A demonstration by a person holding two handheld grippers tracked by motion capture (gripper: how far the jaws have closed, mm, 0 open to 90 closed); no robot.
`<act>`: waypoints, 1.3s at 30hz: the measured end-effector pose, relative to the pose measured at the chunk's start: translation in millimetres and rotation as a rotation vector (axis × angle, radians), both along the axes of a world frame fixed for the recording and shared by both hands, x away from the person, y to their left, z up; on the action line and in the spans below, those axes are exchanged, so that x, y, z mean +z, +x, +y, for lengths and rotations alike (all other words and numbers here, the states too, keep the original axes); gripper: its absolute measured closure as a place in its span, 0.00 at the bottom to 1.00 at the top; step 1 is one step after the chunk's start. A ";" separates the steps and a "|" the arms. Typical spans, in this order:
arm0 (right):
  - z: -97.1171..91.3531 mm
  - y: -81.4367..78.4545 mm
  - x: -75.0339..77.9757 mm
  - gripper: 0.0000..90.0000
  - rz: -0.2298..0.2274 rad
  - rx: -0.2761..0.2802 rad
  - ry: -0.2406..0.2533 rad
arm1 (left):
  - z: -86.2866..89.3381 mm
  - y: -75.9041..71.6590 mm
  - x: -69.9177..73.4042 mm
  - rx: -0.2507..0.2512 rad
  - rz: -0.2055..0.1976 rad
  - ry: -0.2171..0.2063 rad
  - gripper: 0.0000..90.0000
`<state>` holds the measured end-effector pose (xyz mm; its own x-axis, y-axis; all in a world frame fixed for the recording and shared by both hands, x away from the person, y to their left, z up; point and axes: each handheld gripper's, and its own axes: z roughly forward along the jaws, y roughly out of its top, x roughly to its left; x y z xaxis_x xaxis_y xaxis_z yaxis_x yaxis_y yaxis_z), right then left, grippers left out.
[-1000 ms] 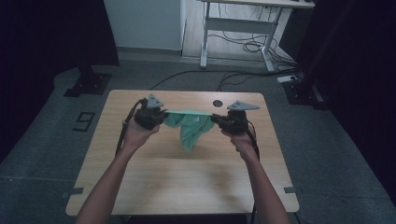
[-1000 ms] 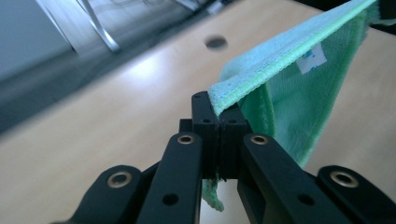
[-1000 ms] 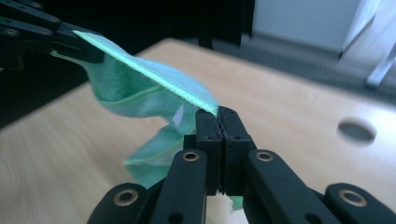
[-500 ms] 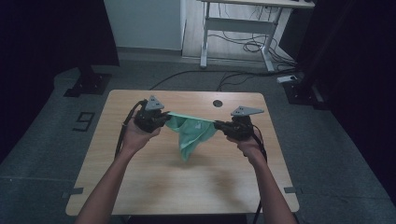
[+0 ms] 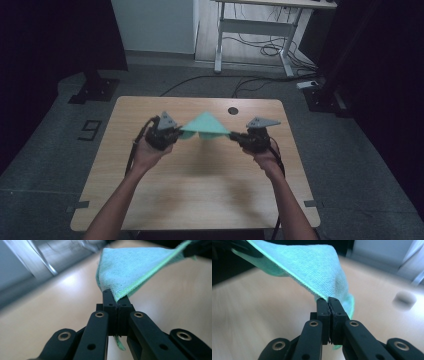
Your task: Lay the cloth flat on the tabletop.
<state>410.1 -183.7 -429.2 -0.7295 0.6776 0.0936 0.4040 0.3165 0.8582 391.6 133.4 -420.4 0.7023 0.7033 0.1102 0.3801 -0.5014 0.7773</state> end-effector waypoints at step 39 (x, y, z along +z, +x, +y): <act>38.4 14.7 -47.6 0.61 0.111 -0.063 0.058 | 43.7 -43.8 -91.4 -0.065 0.396 -0.314 0.96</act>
